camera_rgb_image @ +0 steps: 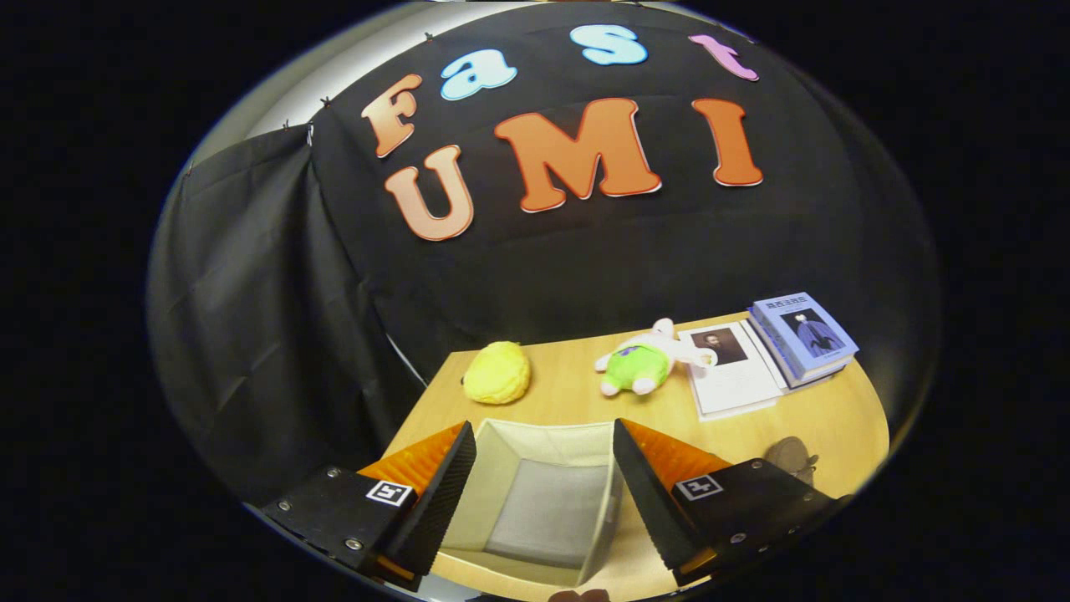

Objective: Open the storage box then place both shoes into the box .Put the left shoe in first, then the right shoe, with the right side of both shoes facing outward in a uniform manner.

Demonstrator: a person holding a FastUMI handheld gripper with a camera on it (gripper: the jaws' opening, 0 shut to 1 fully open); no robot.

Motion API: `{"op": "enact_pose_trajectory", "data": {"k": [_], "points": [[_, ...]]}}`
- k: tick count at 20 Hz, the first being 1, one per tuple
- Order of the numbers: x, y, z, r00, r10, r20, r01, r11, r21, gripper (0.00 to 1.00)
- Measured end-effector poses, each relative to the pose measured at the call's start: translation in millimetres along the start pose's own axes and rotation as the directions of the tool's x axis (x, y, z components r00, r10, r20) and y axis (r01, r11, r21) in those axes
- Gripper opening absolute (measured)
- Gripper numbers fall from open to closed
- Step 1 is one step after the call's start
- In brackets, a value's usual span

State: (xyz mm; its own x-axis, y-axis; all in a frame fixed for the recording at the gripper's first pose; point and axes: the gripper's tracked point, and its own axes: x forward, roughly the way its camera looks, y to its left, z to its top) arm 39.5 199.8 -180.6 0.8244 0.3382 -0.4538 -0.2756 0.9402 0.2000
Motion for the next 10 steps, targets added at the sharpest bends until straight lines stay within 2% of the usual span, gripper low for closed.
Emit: {"op": "enact_pose_trajectory", "data": {"k": [5,10], "points": [[-2,-67,-22,0.994,-0.107,0.008,0.107,0.993,0.039,0.99],[2,-114,-64,0.984,-0.175,-0.018,0.176,0.984,0.042,0.99]]}}
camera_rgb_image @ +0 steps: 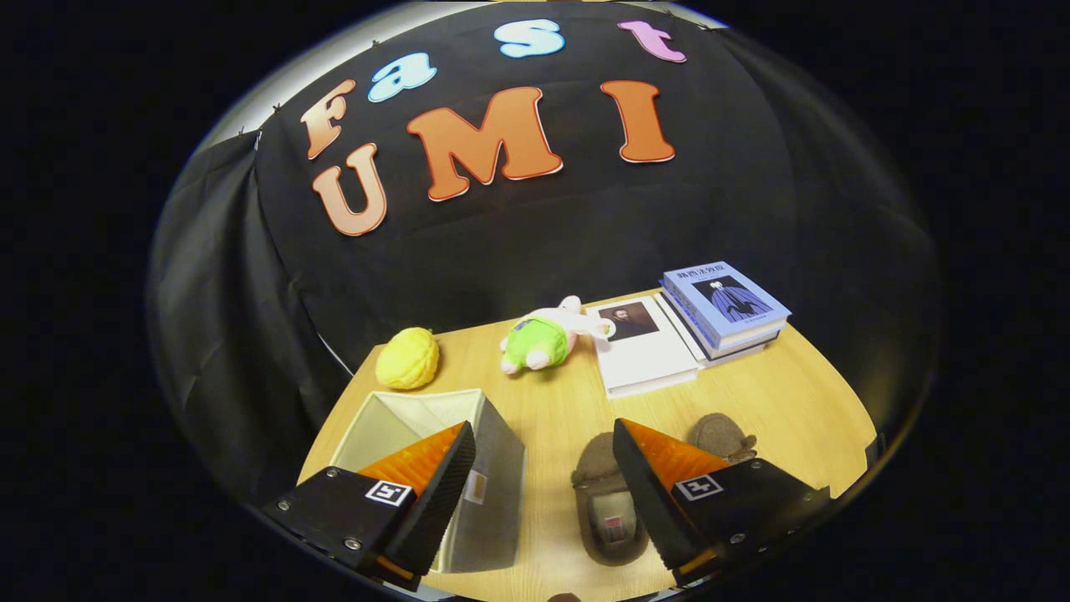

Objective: Open the storage box then place both shoes into the box .Put the left shoe in first, then the right shoe, with the right side of both shoes facing outward in a uniform manner.

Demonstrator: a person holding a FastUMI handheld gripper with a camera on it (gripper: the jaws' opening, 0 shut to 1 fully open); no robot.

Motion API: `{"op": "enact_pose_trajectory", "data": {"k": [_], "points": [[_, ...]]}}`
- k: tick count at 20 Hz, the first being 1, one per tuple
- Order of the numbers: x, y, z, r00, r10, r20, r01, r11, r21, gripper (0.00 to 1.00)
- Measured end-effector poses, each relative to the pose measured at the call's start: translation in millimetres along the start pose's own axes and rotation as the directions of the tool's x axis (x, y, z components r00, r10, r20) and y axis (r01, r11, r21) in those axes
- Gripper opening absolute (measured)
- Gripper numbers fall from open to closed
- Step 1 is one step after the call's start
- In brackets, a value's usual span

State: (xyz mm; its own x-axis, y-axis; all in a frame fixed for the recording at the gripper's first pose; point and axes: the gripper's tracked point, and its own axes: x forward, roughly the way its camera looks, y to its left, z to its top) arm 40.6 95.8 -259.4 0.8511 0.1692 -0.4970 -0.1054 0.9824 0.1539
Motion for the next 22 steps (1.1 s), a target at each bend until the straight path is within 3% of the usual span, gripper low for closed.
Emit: {"op": "enact_pose_trajectory", "data": {"k": [6,12,14,22], "points": [[16,-49,-49,0.993,-0.119,-0.021,0.116,0.987,-0.110,0.98],[33,-72,-108,0.984,-0.152,-0.098,0.138,0.981,-0.137,0.97],[38,-80,-124,0.978,-0.167,-0.124,0.152,0.980,-0.126,0.90],[67,-88,-165,0.961,-0.155,-0.229,0.145,0.988,-0.058,0.47]]}}
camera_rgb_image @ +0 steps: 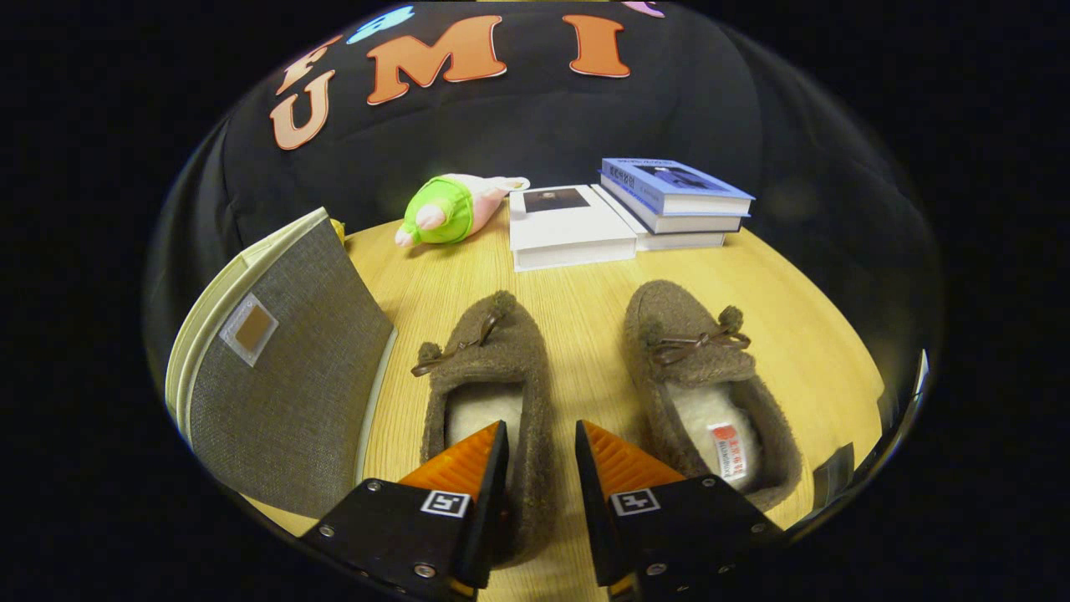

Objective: Open the storage box then place both shoes into the box .Put the left shoe in first, then the right shoe, with the right side of both shoes facing outward in a uniform manner.

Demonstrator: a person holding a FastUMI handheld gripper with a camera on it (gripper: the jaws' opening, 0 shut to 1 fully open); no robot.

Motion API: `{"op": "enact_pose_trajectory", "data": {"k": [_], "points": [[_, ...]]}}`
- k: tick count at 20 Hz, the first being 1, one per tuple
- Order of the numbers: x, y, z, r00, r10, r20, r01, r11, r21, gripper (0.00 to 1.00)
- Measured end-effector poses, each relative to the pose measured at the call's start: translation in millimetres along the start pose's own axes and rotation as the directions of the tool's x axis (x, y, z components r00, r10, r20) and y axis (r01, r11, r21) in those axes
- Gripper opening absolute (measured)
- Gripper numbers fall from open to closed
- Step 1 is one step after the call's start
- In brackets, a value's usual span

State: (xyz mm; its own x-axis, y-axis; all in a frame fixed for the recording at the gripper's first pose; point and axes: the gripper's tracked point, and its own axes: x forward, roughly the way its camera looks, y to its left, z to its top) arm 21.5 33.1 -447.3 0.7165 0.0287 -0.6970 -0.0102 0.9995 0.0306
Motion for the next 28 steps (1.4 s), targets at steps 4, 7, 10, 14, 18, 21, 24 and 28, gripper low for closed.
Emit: {"op": "enact_pose_trajectory", "data": {"k": [4,7,10,14,18,21,24,28], "points": [[0,-3,9,1.000,-0.011,0.008,0.011,0.997,0.075,0.05],[-10,-5,18,1.000,-0.015,0.017,0.013,0.992,0.125,0.03],[-28,-3,38,0.999,-0.016,0.049,0.010,0.992,0.128,0.03],[-57,9,80,0.993,0.005,0.114,-0.024,0.986,0.164,0.03],[-92,26,122,0.983,0.027,0.181,-0.061,0.981,0.183,0.02],[-120,44,146,0.976,0.033,0.216,-0.074,0.980,0.185,0.02],[-140,67,161,0.970,0.055,0.238,-0.103,0.976,0.192,0.02],[-156,111,171,0.961,0.113,0.253,-0.167,0.964,0.207,0.03]]}}
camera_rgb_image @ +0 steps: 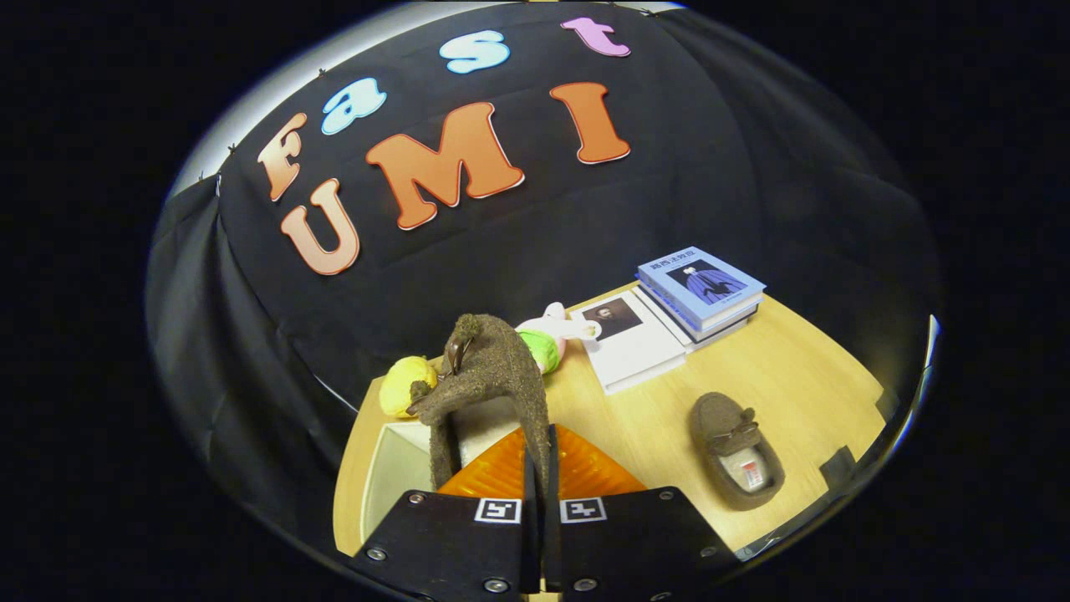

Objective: Open the storage box then place both shoes into the box .Put the left shoe in first, then the right shoe, with the right side of both shoes facing outward in a uniform manner.

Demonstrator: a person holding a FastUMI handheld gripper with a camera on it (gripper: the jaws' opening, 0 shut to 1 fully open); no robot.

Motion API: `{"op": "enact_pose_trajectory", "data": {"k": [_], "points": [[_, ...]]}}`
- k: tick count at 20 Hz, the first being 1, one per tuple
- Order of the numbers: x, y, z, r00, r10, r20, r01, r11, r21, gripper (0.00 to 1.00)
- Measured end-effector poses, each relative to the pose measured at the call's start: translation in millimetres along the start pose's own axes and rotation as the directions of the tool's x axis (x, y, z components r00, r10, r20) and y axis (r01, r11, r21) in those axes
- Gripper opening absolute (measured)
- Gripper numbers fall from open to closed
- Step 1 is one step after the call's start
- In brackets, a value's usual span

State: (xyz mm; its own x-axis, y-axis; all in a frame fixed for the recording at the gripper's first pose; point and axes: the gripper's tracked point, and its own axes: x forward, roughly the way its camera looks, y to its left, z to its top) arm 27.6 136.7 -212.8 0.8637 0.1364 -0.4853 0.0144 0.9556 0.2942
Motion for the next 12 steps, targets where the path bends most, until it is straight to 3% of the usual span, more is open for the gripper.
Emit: {"op": "enact_pose_trajectory", "data": {"k": [5,12], "points": [[6,55,-24,0.998,0.056,-0.040,-0.055,0.998,0.025,0.03],[20,104,-71,0.993,0.057,-0.101,-0.049,0.996,0.080,0.03]]}}
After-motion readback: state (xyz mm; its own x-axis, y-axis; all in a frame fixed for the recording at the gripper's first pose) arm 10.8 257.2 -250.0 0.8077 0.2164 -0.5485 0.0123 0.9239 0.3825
